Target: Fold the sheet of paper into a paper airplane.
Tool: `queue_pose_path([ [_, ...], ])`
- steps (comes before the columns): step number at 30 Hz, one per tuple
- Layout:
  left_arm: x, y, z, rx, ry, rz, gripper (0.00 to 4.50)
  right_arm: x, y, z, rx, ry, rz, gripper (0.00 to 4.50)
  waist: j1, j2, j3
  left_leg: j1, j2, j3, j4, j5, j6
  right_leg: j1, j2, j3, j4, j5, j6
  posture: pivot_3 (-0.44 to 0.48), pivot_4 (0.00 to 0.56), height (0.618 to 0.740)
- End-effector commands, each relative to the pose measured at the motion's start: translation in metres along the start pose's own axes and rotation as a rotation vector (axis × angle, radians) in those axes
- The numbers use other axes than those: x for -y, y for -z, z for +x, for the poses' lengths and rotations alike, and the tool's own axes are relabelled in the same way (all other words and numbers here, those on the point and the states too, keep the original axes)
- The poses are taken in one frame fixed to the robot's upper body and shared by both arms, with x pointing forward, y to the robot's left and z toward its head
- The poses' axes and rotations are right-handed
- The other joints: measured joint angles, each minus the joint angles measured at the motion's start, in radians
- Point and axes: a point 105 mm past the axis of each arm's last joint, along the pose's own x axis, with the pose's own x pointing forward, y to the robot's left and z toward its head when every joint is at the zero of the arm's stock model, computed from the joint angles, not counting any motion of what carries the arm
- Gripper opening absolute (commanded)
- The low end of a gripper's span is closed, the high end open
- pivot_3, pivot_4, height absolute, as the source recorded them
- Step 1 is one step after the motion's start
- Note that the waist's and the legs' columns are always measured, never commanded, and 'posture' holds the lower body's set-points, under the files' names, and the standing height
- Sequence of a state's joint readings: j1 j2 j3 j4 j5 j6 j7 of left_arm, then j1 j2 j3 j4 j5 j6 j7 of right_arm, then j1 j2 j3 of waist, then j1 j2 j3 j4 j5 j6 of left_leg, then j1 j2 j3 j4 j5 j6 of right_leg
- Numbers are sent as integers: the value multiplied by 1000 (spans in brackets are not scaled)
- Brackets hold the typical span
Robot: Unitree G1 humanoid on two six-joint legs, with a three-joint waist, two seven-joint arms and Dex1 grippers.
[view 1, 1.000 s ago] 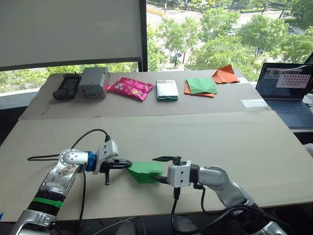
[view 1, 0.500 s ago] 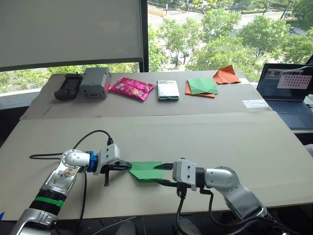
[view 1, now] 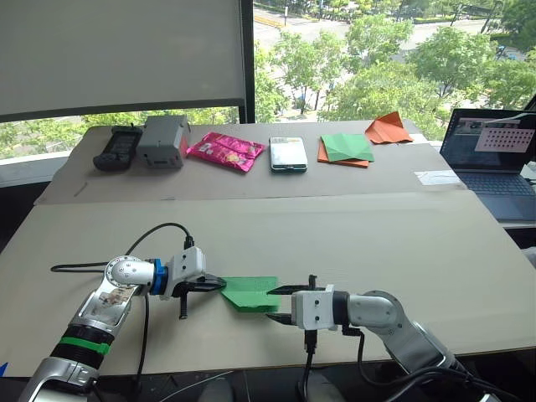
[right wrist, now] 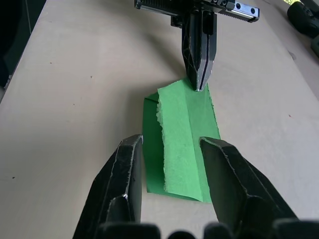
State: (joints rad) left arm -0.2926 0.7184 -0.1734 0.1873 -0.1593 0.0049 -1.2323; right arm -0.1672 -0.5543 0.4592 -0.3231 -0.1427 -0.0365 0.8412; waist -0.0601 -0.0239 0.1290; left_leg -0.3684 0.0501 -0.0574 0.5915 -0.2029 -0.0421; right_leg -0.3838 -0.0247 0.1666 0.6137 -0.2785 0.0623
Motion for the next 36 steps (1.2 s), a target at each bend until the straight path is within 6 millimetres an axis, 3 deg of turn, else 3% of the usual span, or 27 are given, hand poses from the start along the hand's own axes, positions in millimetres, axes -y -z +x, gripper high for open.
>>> queue_pose_path([
  [1, 4, 0, 1, -6, 12, -2, 0, -1, -4, 2, 22, 5, -54, 2934, 0, 0, 0, 0, 0, 0, 0, 0, 0, 0, 0, 0, 0, 0, 0, 0, 150, 740],
  [11, 6, -1, 0, -11, 16, -1, 0, 11, 3, 5, 19, 93, -17, 2934, 0, 0, 0, 0, 0, 0, 0, 0, 0, 0, 0, 0, 0, 0, 0, 0, 150, 740],
  [12, 6, -1, 0, -11, 17, -1, 0, 12, 2, 5, 20, 92, -15, 2406, 0, 0, 0, 0, 0, 0, 0, 0, 0, 0, 0, 0, 0, 0, 0, 0, 150, 740],
  [19, 5, -2, 0, -9, 14, 1, 0, 10, 5, 6, 13, 86, -19, 48, 0, 0, 0, 0, 0, 0, 0, 0, 0, 1, 0, 0, 0, 0, 0, 0, 150, 740],
  [25, 4, -2, 0, -11, 8, 5, 0, 11, 1, 9, 23, 58, -10, 20, -1, 0, 0, 0, 0, 0, 0, 0, 0, 1, 0, 0, 0, 0, 0, 0, 150, 740],
  [32, 5, -2, 0, -11, 8, 5, 0, 17, -2, 15, 13, -133, 128, 20, -7, 0, 0, 0, 0, 0, 0, 0, 0, 1, 0, 0, 1, 0, 0, 0, 150, 740],
  [36, 7, -3, 3, -7, 14, 5, 0, 37, 3, 19, -42, -202, 248, 20, -8, 1, 0, 0, 0, 0, 0, 0, 1, 5, 0, 0, 2, 1, 0, 0, 150, 740],
])
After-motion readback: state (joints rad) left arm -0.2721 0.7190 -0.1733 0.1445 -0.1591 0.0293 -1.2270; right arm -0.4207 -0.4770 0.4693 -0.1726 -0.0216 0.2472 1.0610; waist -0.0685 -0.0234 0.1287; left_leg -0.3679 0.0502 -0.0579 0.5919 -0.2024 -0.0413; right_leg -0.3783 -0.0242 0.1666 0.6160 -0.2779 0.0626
